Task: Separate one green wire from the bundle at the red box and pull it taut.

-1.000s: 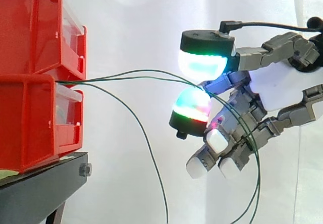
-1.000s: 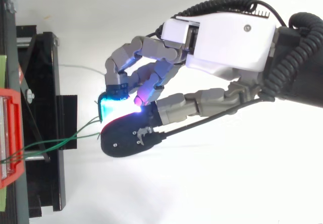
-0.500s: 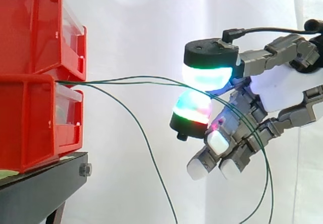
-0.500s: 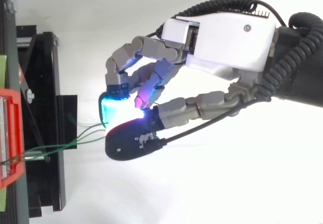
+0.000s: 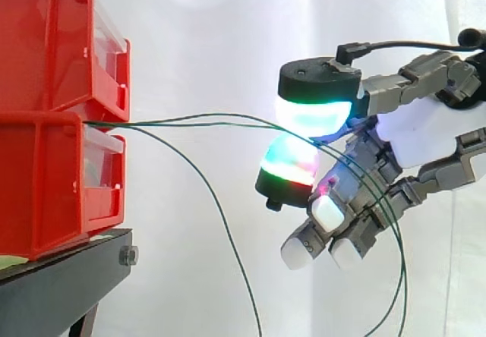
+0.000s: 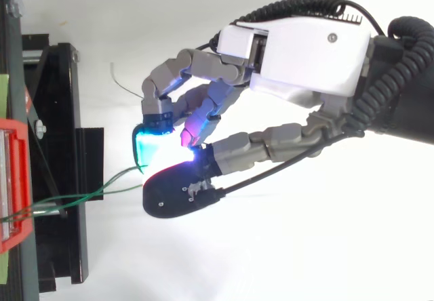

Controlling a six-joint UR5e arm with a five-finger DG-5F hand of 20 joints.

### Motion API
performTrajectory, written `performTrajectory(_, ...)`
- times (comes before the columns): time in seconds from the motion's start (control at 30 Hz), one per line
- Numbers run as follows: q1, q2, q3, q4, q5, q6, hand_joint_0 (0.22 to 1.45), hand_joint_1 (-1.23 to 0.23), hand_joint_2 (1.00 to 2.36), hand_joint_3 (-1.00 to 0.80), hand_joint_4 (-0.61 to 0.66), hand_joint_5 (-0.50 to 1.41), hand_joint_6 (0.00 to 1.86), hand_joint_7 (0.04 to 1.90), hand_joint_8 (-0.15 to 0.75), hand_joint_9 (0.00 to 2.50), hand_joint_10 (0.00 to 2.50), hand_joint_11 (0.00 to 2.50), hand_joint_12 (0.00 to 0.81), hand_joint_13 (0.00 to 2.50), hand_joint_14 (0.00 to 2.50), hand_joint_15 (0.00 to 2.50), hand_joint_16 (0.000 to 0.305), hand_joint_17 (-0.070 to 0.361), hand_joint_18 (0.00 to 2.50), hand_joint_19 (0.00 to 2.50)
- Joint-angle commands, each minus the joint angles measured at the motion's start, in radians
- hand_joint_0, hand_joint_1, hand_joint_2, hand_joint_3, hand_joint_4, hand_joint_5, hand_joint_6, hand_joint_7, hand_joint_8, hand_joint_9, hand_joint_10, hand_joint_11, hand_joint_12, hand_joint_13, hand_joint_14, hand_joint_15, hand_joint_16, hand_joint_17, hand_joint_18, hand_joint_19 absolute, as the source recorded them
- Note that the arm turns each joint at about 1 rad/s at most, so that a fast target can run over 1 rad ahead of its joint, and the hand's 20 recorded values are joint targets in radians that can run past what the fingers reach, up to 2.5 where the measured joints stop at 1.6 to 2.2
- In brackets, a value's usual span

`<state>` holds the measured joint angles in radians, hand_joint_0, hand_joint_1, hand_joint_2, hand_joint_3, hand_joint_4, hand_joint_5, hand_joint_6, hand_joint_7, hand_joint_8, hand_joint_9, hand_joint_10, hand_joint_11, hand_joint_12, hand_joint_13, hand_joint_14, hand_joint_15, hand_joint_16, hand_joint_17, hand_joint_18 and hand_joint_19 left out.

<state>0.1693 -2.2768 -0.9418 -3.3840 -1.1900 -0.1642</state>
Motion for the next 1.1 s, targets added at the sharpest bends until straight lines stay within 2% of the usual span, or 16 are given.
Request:
performTrajectory(0.0, 0.001, 0.000, 0.000, 0.000, 0.001, -0.001, 0.61, -0.77, 1.01, -0.34, 0.09, -0.14, 0.90, 1.03, 0.255, 1.01, 0.01, 0.38, 0.317, 0.65, 0.01, 0.26, 0.050, 0.113, 0.59, 0.52)
performTrajectory(0.17, -0.001, -0.001, 0.000, 0.000, 0.001, 0.002, 0.63, -0.83, 1.01, -0.36, 0.07, -0.15, 0.91, 1.02, 0.247, 0.99, 0.01, 0.39, 0.313, 0.64, 0.01, 0.26, 0.050, 0.112, 0.60, 0.51)
performTrajectory(0.27, -0.001, 0.000, 0.000, 0.000, 0.001, 0.002, 0.62, -0.87, 1.00, -0.44, 0.11, -0.15, 0.91, 0.99, 0.244, 0.99, 0.01, 0.39, 0.313, 0.64, 0.01, 0.26, 0.050, 0.112, 0.60, 0.51)
performTrajectory(0.4, 0.001, -0.001, 0.000, 0.000, 0.001, 0.002, 0.56, -0.83, 1.00, -0.50, 0.12, -0.15, 0.92, 0.98, 0.249, 0.99, 0.01, 0.39, 0.317, 0.65, 0.01, 0.26, 0.051, 0.114, 0.61, 0.51)
performTrajectory(0.53, -0.001, -0.001, 0.000, 0.000, 0.001, 0.002, 0.51, -0.67, 1.00, -0.50, 0.13, -0.14, 0.91, 0.97, 0.265, 1.03, 0.01, 0.37, 0.331, 0.67, 0.01, 0.26, 0.054, 0.121, 0.63, 0.51)
performTrajectory(0.6, 0.001, -0.001, 0.000, 0.000, 0.001, 0.002, 0.51, -0.61, 1.00, -0.50, 0.12, -0.14, 0.90, 0.98, 0.263, 1.04, 0.01, 0.38, 0.331, 0.67, 0.01, 0.26, 0.053, 0.120, 0.62, 0.52)
performTrajectory(0.63, 0.001, 0.000, -0.002, 0.000, 0.001, 0.002, 0.57, -0.57, 1.00, -0.50, 0.11, -0.14, 0.90, 1.02, 0.252, 1.04, 0.01, 0.38, 0.318, 0.66, 0.01, 0.27, 0.051, 0.114, 0.60, 0.53)
performTrajectory(0.83, 0.001, 0.000, 0.000, 0.000, 0.000, 0.002, 0.58, -0.63, 1.01, -0.37, 0.11, -0.14, 0.90, 1.06, 0.256, 1.04, 0.01, 0.38, 0.319, 0.66, 0.01, 0.27, 0.050, 0.113, 0.59, 0.54)
performTrajectory(1.07, -0.001, -0.001, -0.002, 0.000, 0.000, 0.002, 0.57, -0.57, 1.01, -0.42, 0.11, -0.13, 0.90, 1.05, 0.259, 1.06, 0.01, 0.37, 0.321, 0.66, 0.01, 0.27, 0.051, 0.114, 0.59, 0.54)
